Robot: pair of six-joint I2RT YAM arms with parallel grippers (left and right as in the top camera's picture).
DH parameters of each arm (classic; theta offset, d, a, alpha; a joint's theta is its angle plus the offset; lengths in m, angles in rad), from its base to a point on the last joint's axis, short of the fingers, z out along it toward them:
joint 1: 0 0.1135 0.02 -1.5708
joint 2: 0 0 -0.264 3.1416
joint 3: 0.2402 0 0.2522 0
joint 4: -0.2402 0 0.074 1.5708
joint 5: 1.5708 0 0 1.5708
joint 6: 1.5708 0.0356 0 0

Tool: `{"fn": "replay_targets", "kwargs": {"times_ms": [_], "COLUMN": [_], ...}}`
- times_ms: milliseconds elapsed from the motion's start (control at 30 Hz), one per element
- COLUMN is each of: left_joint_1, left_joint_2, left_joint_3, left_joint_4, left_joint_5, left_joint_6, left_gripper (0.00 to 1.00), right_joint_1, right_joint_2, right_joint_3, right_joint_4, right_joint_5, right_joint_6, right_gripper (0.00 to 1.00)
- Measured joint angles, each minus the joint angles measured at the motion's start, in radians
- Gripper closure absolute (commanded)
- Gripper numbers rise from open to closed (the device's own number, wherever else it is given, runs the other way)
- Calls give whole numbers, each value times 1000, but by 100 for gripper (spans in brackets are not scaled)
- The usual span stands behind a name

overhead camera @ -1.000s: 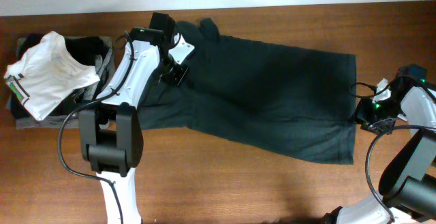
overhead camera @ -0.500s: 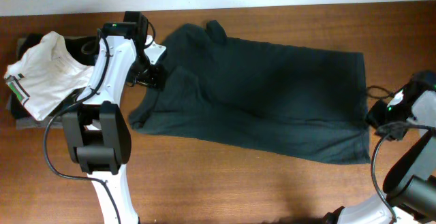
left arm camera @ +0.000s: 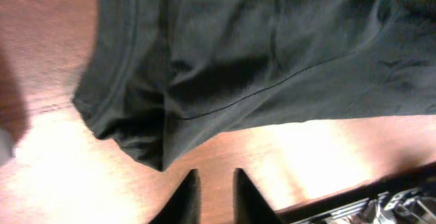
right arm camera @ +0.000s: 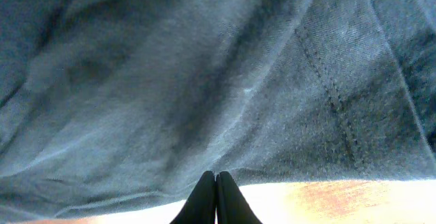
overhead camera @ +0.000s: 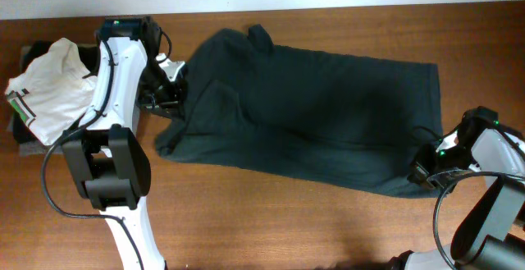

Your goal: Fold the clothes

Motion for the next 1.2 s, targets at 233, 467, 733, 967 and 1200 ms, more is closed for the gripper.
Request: {"fn": "replay_targets", "kwargs": {"times_ms": [233,467,733,967,1200], "left_joint_1": [9,106,105,-142,-257], "left_joint_2": [-49,-47,-374,-54,412], "left_joint_3": [-539,-645,-431,76,328], "left_joint_4": [488,215,294,712,932], "left_joint_5": [-4,-145,-30,96,121], "left_joint_6": [-68,-161,-106,97,119], "left_gripper": [99,99,50,34,71], "right_joint_1": [-20,-110,-114,-61,-43], "right_joint_2": [-76,-58,-136,-147,-146], "right_joint_3": [-237,-201,167,296,299], "right_joint_4": [319,42,42,32,16], "right_joint_5": [10,202,-178,-444,-370], "right_joint_6": [240,277,-54,-145,-145], "right_gripper": [96,96,66,45,45]}}
